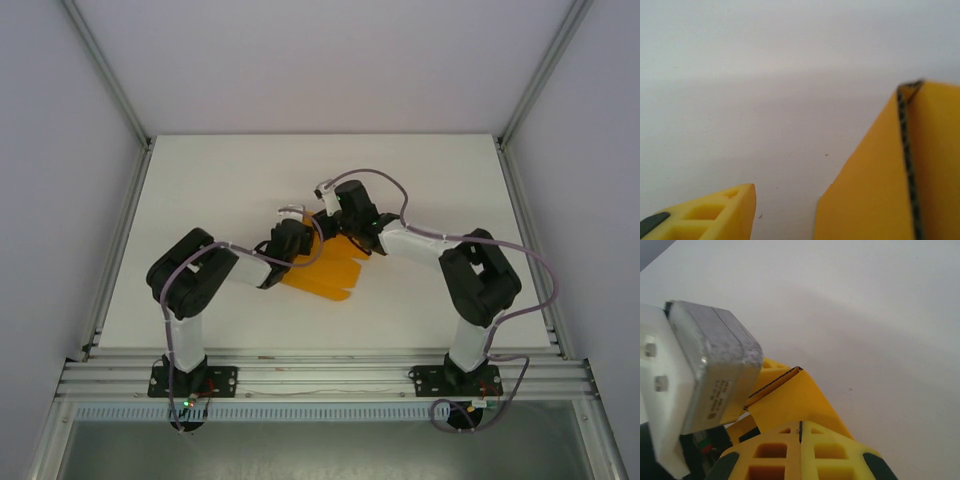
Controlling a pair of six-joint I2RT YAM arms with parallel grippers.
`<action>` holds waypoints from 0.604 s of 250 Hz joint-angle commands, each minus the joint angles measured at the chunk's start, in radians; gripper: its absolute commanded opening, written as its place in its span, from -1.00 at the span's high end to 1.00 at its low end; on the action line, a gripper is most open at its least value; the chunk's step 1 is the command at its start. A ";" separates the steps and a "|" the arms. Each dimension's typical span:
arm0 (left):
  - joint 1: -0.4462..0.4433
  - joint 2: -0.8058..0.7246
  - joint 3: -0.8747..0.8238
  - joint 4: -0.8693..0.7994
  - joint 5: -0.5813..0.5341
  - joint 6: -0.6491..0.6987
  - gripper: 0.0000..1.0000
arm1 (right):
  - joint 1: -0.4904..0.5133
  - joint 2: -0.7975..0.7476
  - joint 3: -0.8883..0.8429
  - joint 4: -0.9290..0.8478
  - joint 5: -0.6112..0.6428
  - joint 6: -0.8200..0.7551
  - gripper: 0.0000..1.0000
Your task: Assemble paper box
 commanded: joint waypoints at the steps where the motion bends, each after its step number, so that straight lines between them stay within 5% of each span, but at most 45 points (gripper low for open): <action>1: 0.002 -0.056 -0.008 0.006 -0.010 -0.025 -0.01 | 0.002 0.045 -0.062 -0.206 0.022 0.026 1.00; 22: 0.003 -0.047 0.002 0.022 -0.014 -0.025 0.05 | 0.002 0.047 -0.062 -0.201 0.014 0.028 1.00; 50: 0.003 -0.025 0.042 -0.014 -0.027 -0.032 0.43 | 0.003 0.051 -0.058 -0.210 0.014 0.031 1.00; 66: 0.003 -0.007 0.062 -0.033 -0.055 -0.035 1.00 | 0.002 0.048 -0.060 -0.210 0.017 0.031 1.00; 151: 0.002 0.000 0.049 -0.002 -0.049 -0.010 1.00 | 0.001 0.044 -0.062 -0.199 0.027 0.051 1.00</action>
